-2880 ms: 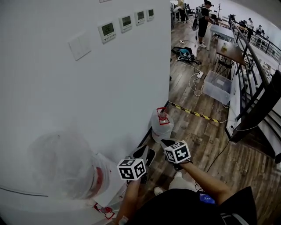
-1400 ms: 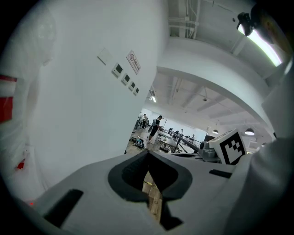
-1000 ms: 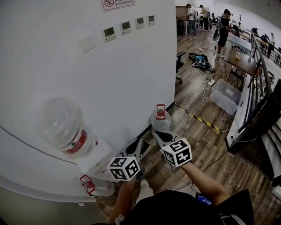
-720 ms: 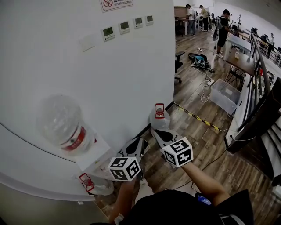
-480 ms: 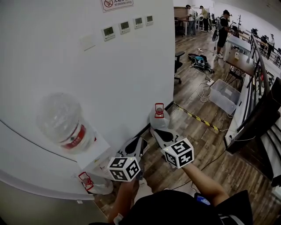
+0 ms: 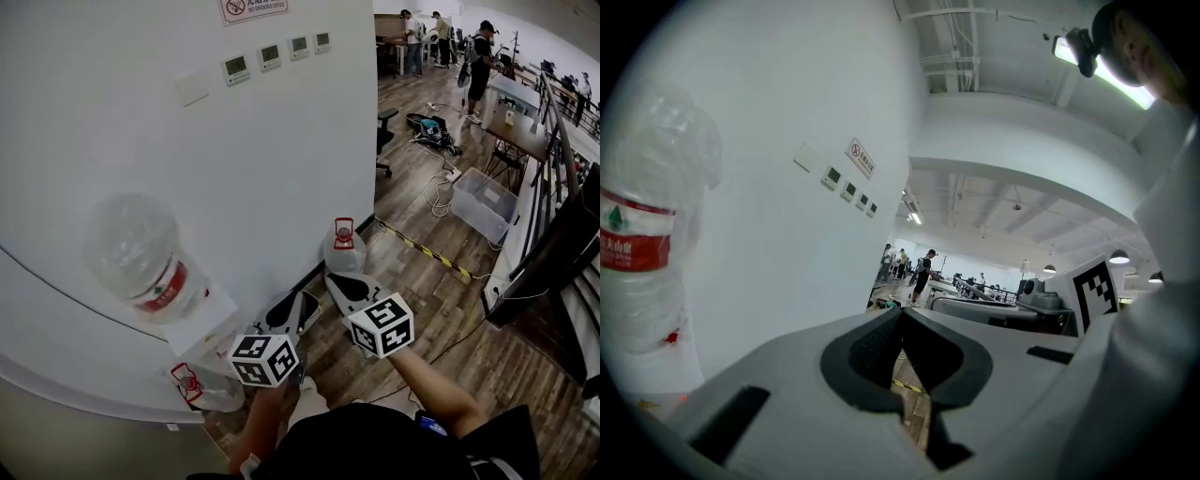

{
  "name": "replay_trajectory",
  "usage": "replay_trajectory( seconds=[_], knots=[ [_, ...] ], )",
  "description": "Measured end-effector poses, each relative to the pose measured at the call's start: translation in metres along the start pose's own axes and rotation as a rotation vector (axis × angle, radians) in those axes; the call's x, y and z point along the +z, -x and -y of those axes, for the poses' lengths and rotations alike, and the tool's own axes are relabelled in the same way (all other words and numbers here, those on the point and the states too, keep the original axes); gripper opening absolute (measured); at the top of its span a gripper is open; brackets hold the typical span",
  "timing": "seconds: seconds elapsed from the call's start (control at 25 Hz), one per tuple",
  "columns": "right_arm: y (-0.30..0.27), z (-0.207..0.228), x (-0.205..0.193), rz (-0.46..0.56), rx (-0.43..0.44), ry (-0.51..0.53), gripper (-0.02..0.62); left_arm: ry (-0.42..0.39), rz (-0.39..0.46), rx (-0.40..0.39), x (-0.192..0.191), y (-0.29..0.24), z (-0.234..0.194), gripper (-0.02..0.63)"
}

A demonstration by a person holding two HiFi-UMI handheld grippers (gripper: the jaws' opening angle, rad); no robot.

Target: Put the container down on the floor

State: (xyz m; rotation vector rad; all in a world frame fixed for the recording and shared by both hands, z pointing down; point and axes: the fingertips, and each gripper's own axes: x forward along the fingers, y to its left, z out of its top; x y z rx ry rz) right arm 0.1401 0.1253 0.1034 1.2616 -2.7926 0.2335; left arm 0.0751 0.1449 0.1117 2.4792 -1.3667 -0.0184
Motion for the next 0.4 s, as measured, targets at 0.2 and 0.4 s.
replay_trajectory(
  seconds=[0.2,0.4],
  knots=[
    [0.0025,0.0029,-0.0026,-0.003,-0.005,-0.006,0.029,0.001,-0.005,-0.017,0.0001,-0.0041,0.005,0.014],
    [0.0031,0.0062,-0.0017,0.01,-0.006,-0.027,0.029,-0.014,-0.008,-0.038,-0.0003,-0.0087,0.01,0.014]
  ],
)
